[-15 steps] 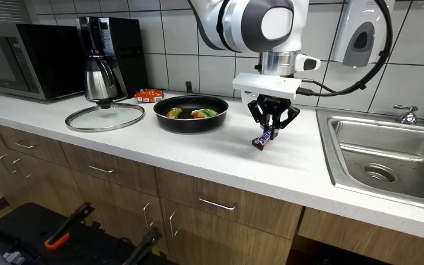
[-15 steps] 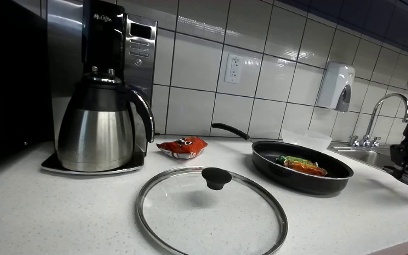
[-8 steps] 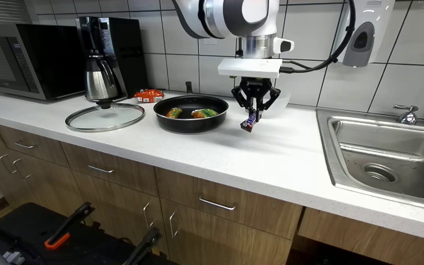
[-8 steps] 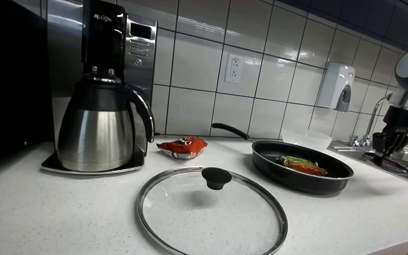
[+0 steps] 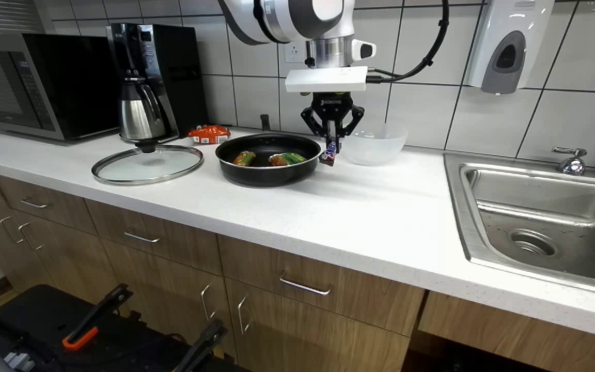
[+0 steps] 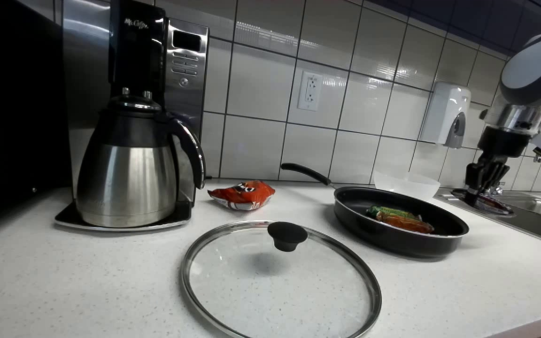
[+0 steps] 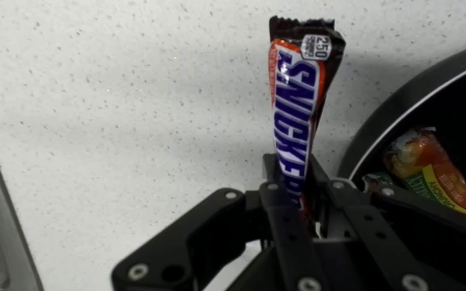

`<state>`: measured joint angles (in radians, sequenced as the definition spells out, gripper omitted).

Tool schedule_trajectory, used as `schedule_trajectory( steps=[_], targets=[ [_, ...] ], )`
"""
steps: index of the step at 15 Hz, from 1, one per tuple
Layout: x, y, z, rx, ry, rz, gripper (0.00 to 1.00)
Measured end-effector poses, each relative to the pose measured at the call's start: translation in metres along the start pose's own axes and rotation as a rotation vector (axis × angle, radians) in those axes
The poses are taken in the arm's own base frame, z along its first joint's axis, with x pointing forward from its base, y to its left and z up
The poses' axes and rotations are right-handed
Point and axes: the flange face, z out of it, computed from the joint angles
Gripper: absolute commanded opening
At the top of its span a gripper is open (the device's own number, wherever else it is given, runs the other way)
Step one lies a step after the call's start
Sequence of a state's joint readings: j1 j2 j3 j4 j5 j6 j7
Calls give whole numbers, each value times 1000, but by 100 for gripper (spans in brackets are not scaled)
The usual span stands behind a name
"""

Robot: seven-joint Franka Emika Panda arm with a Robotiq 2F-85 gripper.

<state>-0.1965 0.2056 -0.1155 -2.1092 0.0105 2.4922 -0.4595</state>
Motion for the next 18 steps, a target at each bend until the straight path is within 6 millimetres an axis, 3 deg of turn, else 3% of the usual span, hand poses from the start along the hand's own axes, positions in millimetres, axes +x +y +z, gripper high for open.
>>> schedule_trajectory(
  steps=[9,18],
  targets=[
    [47,-69,-12,26,17,-191,4],
    [77,-137,2,77,0,-391,4]
  ],
)
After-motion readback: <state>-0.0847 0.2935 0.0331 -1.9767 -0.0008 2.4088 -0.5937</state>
